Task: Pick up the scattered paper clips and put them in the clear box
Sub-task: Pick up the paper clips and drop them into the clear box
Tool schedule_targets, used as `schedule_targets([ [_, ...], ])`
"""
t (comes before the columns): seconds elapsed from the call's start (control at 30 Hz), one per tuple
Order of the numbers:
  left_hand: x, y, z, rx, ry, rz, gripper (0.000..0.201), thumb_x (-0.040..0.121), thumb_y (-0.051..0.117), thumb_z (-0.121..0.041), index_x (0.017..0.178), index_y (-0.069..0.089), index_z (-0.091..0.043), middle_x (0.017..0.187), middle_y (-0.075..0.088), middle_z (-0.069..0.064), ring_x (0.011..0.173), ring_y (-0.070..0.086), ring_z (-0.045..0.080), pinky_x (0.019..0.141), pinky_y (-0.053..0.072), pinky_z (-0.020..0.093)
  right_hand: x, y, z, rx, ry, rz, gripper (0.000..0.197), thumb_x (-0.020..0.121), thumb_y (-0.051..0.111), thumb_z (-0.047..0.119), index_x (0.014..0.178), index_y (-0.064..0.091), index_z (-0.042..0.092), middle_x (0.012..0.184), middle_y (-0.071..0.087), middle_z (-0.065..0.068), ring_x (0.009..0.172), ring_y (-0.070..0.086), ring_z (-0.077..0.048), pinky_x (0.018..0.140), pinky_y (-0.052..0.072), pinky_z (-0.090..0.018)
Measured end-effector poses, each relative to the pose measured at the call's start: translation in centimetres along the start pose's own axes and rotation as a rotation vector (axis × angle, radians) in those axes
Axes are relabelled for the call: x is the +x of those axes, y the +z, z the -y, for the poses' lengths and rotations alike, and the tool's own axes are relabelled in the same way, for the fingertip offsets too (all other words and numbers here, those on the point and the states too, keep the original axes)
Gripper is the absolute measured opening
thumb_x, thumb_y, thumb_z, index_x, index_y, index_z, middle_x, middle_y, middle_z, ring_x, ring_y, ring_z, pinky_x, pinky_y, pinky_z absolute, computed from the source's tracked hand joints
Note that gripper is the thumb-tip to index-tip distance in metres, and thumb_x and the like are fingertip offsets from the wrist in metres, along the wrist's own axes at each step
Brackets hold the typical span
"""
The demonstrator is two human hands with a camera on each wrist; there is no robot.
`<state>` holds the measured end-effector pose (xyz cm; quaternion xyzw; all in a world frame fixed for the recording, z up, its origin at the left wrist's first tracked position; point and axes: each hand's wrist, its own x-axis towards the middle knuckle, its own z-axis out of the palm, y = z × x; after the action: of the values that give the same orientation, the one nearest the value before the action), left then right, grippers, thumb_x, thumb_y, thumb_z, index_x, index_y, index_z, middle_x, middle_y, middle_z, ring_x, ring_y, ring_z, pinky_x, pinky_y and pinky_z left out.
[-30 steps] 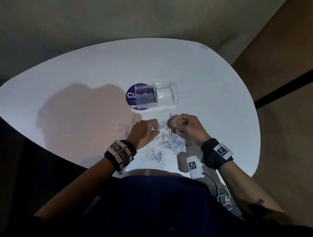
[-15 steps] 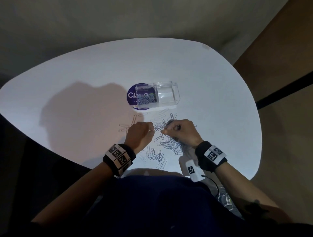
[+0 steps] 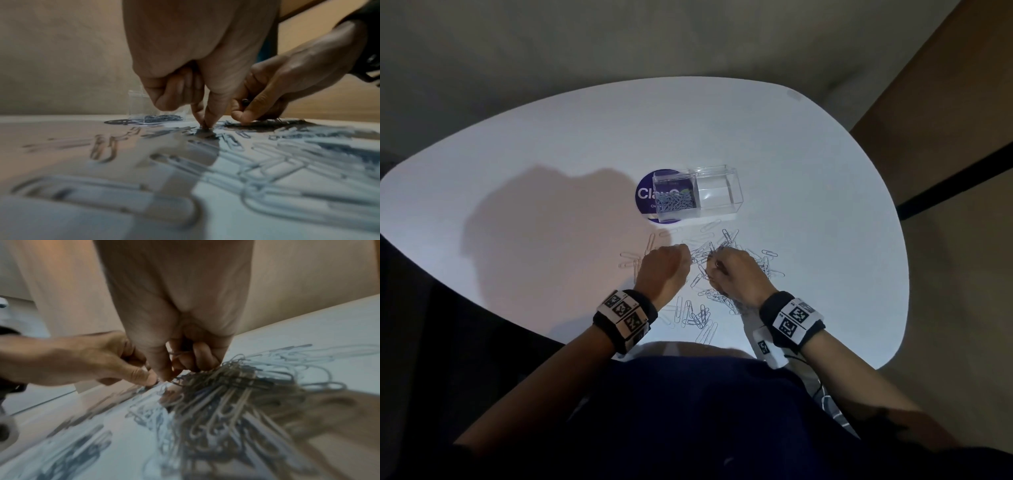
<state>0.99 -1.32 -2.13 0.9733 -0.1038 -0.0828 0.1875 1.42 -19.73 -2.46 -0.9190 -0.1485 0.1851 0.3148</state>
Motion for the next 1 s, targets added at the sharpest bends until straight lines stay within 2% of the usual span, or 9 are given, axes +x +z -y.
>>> schedule_targets([
  [0.17, 0.1, -1.1, 1.1, -0.445, -0.156, 0.06, 0.011, 0.084, 0.061, -0.016, 0.074, 0.066, -0.018, 0.062, 0.061, -0.014, 0.056, 0.052, -0.001, 0.06, 0.037, 0.016, -0.1, -1.8, -0.5, 0.619, 0.21, 0.01, 0.015, 0.094, 0.062, 0.007, 0.081, 0.065, 0.01, 0.077, 0.067, -0.002, 0.06, 0.056, -0.012, 0.054, 0.045, -0.02],
  [0.3, 0.2, -2.1, 1.3, -1.024, -0.382, 0.231, 0.012, 0.075, 0.049, -0.014, 0.063, 0.052, -0.013, 0.062, 0.04, 0.012, 0.05, 0.028, 0.017, 0.048, 0.02, 0.025, 0.3, -2.2, -1.2, 1.004, 0.292, 0.065, 0.019, 0.098, 0.054, 0.001, 0.083, 0.063, 0.006, 0.079, 0.068, -0.011, 0.065, 0.058, -0.017, 0.049, 0.039, -0.021],
  [0.4, 0.2, -2.6, 1.1, -1.209, -0.384, 0.288, 0.016, 0.077, 0.042, -0.012, 0.067, 0.052, -0.007, 0.062, 0.046, 0.015, 0.048, 0.032, 0.018, 0.047, 0.019, 0.028, 0.6, -2.2, -1.3, 1.144, 0.33, 0.084, 0.014, 0.096, 0.053, 0.001, 0.089, 0.065, 0.001, 0.081, 0.066, -0.017, 0.085, 0.065, -0.032, 0.062, 0.047, -0.03],
  [0.5, 0.5, -2.4, 0.9, -1.294, -0.415, 0.348, 0.021, 0.078, 0.041, -0.024, 0.064, 0.05, -0.011, 0.057, 0.046, 0.007, 0.046, 0.032, 0.017, 0.044, 0.021, 0.021, 0.4, -2.4, -0.6, 1.223, 0.359, 0.091, 0.013, 0.085, 0.058, 0.013, 0.077, 0.064, 0.004, 0.072, 0.059, -0.013, 0.065, 0.055, -0.027, 0.069, 0.047, -0.037],
  [0.63, 0.8, -2.1, 0.7, -1.104, -0.377, 0.334, 0.031, 0.092, 0.053, -0.029, 0.065, 0.054, -0.014, 0.053, 0.039, -0.001, 0.044, 0.028, 0.013, 0.043, 0.02, 0.019, 0.0, -2.1, 0.1, 0.924, 0.272, -0.016, 0.018, 0.086, 0.071, 0.011, 0.071, 0.067, 0.002, 0.064, 0.058, -0.017, 0.051, 0.046, -0.018, 0.047, 0.038, -0.023],
  [0.7, 0.8, -2.2, 0.3, -0.999, -0.35, 0.346, 0.02, 0.091, 0.052, -0.017, 0.076, 0.062, -0.01, 0.055, 0.038, -0.004, 0.046, 0.028, 0.01, 0.045, 0.02, 0.02, 0.1, -1.6, -0.1, 0.533, 0.192, -0.063, 0.008, 0.082, 0.079, 0.013, 0.083, 0.073, 0.007, 0.071, 0.064, -0.005, 0.055, 0.049, -0.011, 0.055, 0.044, -0.022],
  [0.8, 0.7, -2.4, -0.2, -0.841, -0.327, 0.286, 0.017, 0.087, 0.053, -0.012, 0.075, 0.065, -0.011, 0.05, 0.045, -0.012, 0.048, 0.037, 0.006, 0.051, 0.027, 0.024, 0.2, -0.7, -0.2, 0.032, 0.064, -0.037, 0.028, 0.078, 0.079, 0.023, 0.105, 0.071, 0.019, 0.078, 0.064, 0.006, 0.071, 0.057, -0.012, 0.068, 0.048, -0.03],
  [0.93, 0.6, -2.1, -0.1, -0.551, -0.196, 0.194, 0.033, 0.091, 0.06, -0.031, 0.066, 0.054, -0.011, 0.059, 0.052, 0.0, 0.057, 0.045, 0.015, 0.061, 0.033, 0.028, 0.5, 0.1, 0.1, -0.182, 0.007, -0.004, 0.032, 0.078, 0.077, 0.026, 0.106, 0.062, 0.02, 0.086, 0.058, 0.007, 0.081, 0.058, -0.021, 0.068, 0.049, -0.035],
  [1.0, 0.3, -1.9, 0.2, -0.433, -0.145, 0.163, 0.025, 0.087, 0.066, -0.033, 0.073, 0.057, -0.014, 0.058, 0.05, -0.009, 0.056, 0.045, 0.007, 0.057, 0.031, 0.023, 0.6, 0.4, 0.1, -0.189, -0.001, -0.004, 0.024, 0.079, 0.075, 0.025, 0.099, 0.062, 0.02, 0.088, 0.06, 0.006, 0.081, 0.057, -0.02, 0.065, 0.045, -0.032],
])
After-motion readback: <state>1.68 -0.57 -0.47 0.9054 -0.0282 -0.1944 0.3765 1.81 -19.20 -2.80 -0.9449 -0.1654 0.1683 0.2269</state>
